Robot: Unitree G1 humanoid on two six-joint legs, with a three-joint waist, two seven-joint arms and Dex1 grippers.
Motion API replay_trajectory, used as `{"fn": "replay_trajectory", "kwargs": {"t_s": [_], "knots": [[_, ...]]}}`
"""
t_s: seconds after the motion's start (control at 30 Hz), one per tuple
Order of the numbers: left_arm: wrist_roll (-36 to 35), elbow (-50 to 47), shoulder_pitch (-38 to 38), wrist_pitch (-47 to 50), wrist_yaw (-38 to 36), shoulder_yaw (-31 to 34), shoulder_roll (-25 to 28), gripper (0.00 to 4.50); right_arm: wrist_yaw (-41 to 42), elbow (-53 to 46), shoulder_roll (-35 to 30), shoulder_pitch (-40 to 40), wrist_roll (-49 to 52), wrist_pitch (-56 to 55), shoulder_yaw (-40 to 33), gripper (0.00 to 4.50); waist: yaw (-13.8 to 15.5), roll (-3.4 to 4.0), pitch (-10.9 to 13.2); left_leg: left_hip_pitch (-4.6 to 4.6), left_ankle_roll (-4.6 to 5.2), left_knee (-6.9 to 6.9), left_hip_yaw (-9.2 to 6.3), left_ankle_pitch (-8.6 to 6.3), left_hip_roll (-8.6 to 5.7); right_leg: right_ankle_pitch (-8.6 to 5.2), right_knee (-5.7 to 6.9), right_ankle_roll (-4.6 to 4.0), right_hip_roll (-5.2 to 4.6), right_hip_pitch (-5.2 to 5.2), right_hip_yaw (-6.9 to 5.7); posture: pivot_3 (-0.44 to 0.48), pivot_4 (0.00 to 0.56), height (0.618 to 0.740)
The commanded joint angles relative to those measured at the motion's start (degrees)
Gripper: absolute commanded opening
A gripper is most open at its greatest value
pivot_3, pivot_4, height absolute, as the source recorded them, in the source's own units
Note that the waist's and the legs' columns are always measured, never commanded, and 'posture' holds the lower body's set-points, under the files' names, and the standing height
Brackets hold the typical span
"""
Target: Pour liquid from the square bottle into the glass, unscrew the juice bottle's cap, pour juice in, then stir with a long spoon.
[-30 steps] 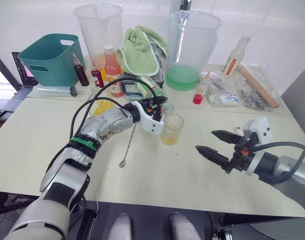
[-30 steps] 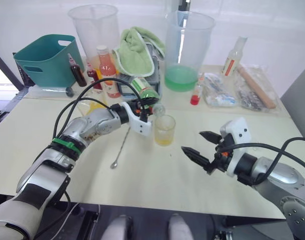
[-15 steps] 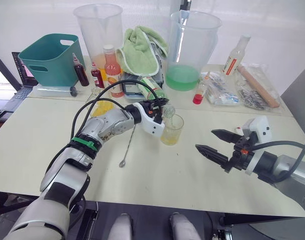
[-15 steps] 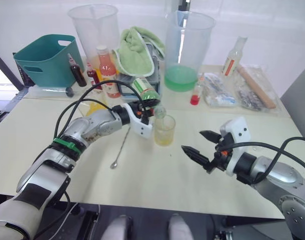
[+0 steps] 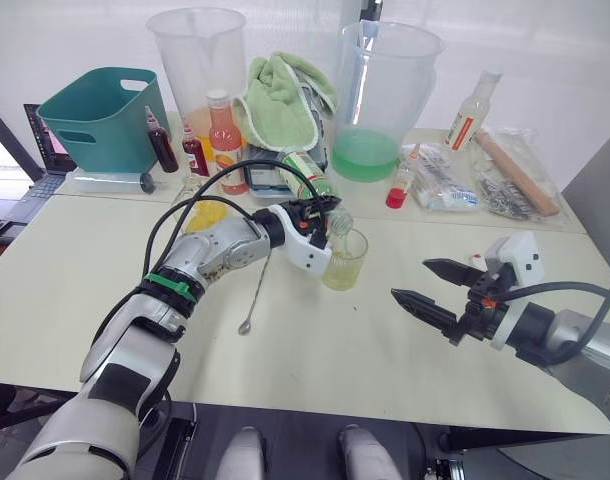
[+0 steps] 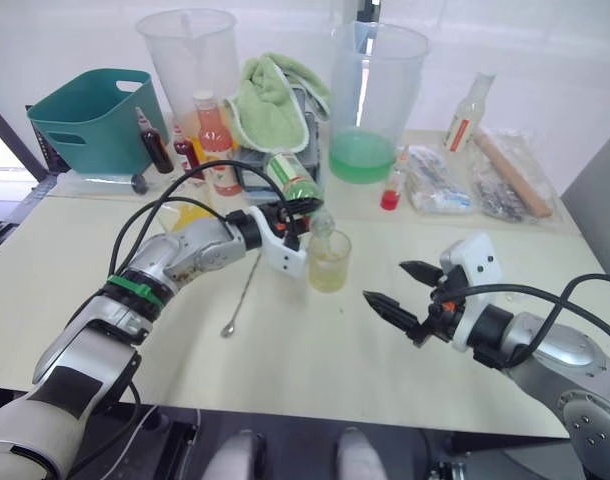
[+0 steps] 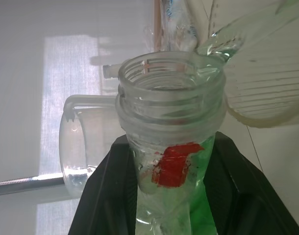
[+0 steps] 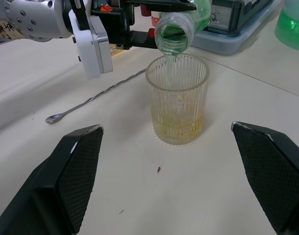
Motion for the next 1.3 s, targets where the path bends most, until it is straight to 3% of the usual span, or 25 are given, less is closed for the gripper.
{"fn": "replay_trajectory", "kwargs": {"t_s": [0.03, 0.4, 0.63, 0.83, 1.07, 1.23, 1.3], "knots": [[-2.98, -2.09, -2.39, 0.23, -0.64, 2.15, -0.05, 1.46, 0.42, -0.79, -0.03, -0.67, 0.22, -1.24, -0.34, 4.44, 0.00, 0.00, 0.00, 0.00, 0.00, 0.00, 0.00, 0.00, 0.00, 0.00, 0.00, 0.00, 0.00, 0.00, 0.00, 0.000, 0.150, 0.727], [-12.61, -3.66, -1.53, 4.54, -7.92, 5.38, -1.60, 1.46, 1.53, 0.06, -0.47, -1.59, -0.41, -1.27, 0.16, 4.44, -0.07, 0.00, 0.00, 0.00, 0.00, 0.00, 0.00, 0.00, 0.00, 0.00, 0.00, 0.00, 0.00, 0.00, 0.00, 0.000, 0.150, 0.727], [-28.49, -10.41, 1.48, 10.05, -19.22, 10.71, -3.92, 1.46, 3.25, 1.70, 0.63, -3.50, 0.24, -2.17, 0.65, 4.44, -0.16, 0.01, 0.00, 0.00, 0.00, 0.00, -0.01, 0.00, 0.00, 0.00, 0.00, 0.00, 0.00, 0.00, 0.00, 0.000, 0.150, 0.727], [-41.11, -20.08, 4.59, 26.06, -25.34, 17.89, -4.75, 1.46, 7.92, 6.08, -0.73, -8.88, -0.62, -2.86, 1.19, 4.44, -0.50, 0.01, 0.00, 0.07, 0.00, 0.00, -0.01, 0.00, 0.01, 0.00, 0.13, 0.00, 0.00, 0.00, 0.01, 0.000, 0.150, 0.727], [-62.46, -36.53, 8.71, 57.03, -30.64, 27.23, -5.98, 1.46, 13.35, 12.11, -2.36, -15.20, -3.20, -2.95, 4.78, 4.44, -0.44, 0.02, -0.01, 0.08, 0.00, 0.01, -0.02, 0.00, 0.01, -0.01, 0.13, 0.01, 0.01, 0.00, 0.00, 0.000, 0.150, 0.727], [-69.76, -42.79, 10.34, 69.62, -28.06, 32.63, -4.18, 1.46, 16.82, 15.01, -2.92, -18.49, -4.87, -2.83, 6.82, 4.44, -0.44, 0.01, 0.00, 0.09, 0.00, 0.01, -0.03, 0.01, 0.02, -0.02, 0.16, 0.01, 0.01, -0.01, 0.00, 0.000, 0.150, 0.727], [-72.01, -46.33, 12.94, 73.99, -29.56, 34.76, -0.10, 1.46, 19.71, 16.05, -3.63, -19.79, -4.95, -2.50, 7.83, 4.44, -0.74, 0.02, -0.01, 0.11, 0.00, 0.02, -0.03, 0.00, 0.01, -0.01, 0.15, 0.01, 0.01, 0.00, 0.00, 0.000, 0.150, 0.727]]}}
